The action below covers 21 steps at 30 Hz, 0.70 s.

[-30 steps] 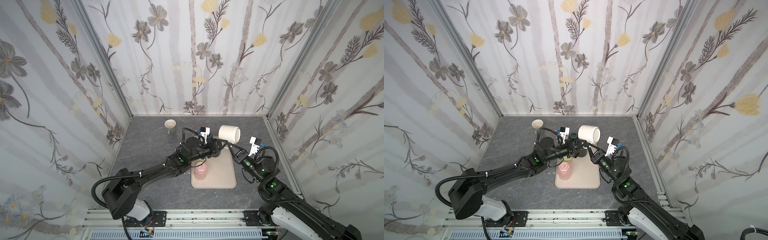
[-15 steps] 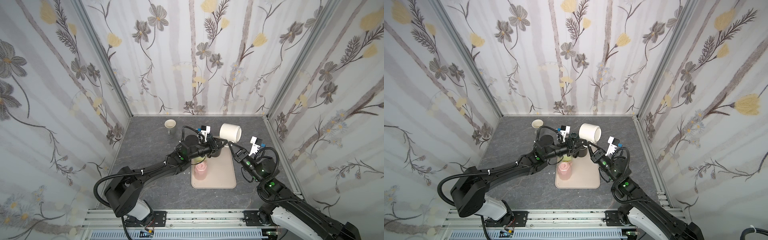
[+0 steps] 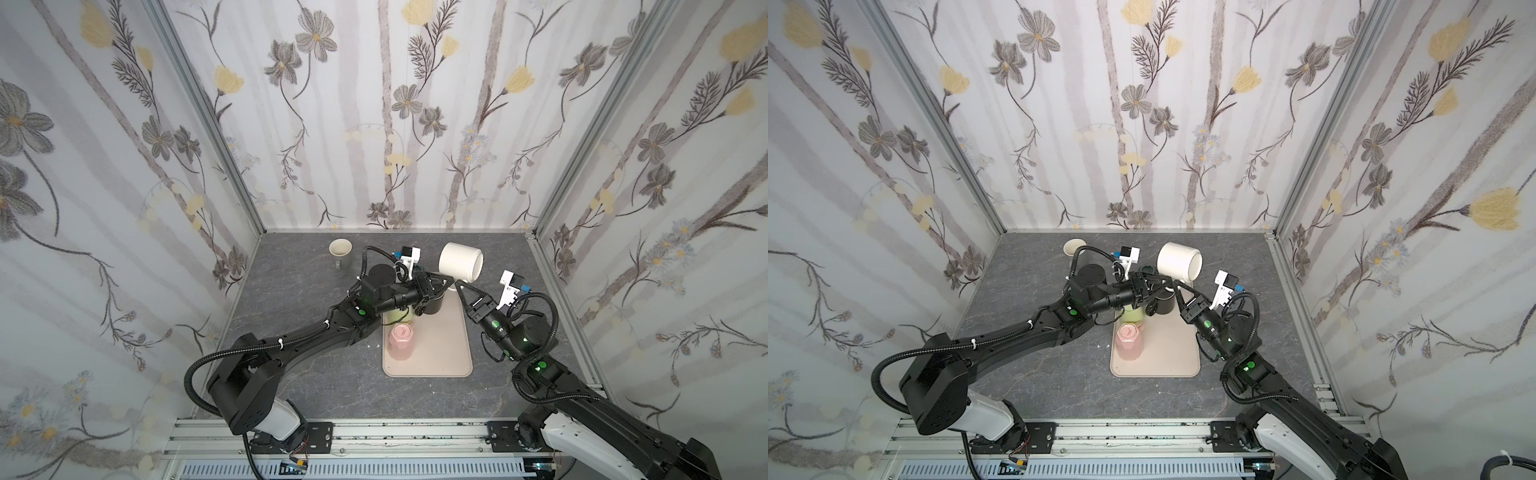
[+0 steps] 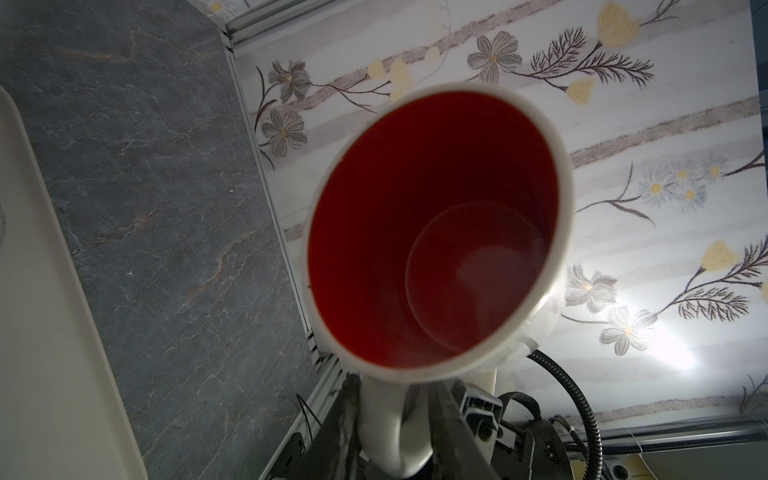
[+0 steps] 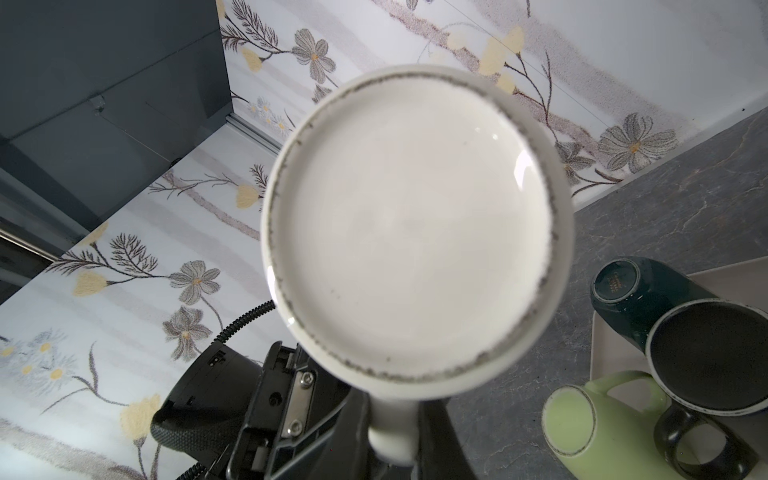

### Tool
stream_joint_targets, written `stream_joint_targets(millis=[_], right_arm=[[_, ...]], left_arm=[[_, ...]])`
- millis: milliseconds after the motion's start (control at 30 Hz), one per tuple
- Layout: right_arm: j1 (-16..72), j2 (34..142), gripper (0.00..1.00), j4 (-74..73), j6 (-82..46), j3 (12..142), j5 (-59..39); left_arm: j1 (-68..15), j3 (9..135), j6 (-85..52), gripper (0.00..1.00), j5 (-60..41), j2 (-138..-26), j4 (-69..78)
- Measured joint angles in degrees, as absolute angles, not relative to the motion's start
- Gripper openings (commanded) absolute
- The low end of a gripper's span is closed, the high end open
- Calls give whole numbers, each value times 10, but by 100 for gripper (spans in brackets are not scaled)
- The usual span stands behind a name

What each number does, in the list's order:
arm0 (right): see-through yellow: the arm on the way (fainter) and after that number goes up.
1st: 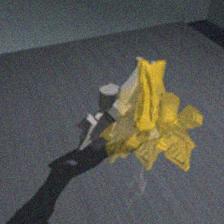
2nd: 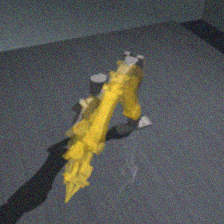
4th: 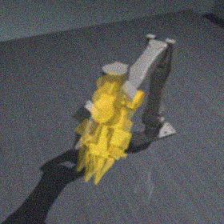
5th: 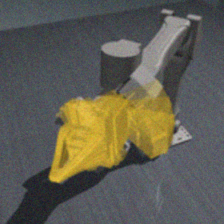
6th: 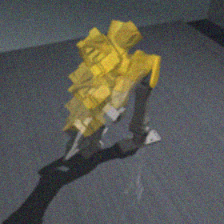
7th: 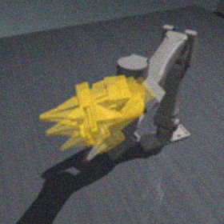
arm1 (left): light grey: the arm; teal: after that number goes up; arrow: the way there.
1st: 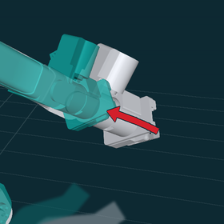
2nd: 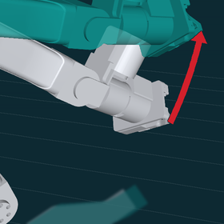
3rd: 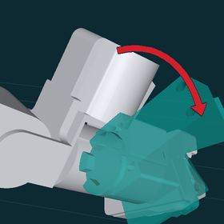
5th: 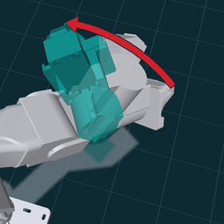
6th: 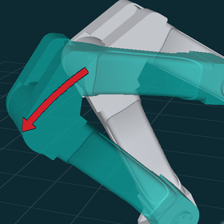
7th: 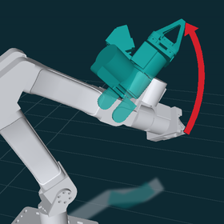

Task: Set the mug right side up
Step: 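Rotate the white mug upright with the left gripper while the right gripper holds it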

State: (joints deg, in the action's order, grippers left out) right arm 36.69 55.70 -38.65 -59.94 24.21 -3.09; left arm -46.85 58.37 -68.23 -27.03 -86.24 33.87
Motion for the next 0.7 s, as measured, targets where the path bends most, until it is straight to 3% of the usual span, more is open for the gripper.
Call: stream_joint_targets(millis=[367, 400, 500, 700], right_arm=[[366, 576, 5, -425, -599, 252, -21], [366, 577, 5, -427, -598, 252, -24], [366, 577, 5, -425, -595, 252, -26], [366, 577, 5, -422, -595, 252, -33]], left_arm=[[-464, 631, -677, 24, -306, -882, 330], [-464, 633, -677, 22, -310, -882, 326], [-463, 638, -667, 0, -317, -881, 314], [-463, 639, -645, 0, -310, -870, 291]])
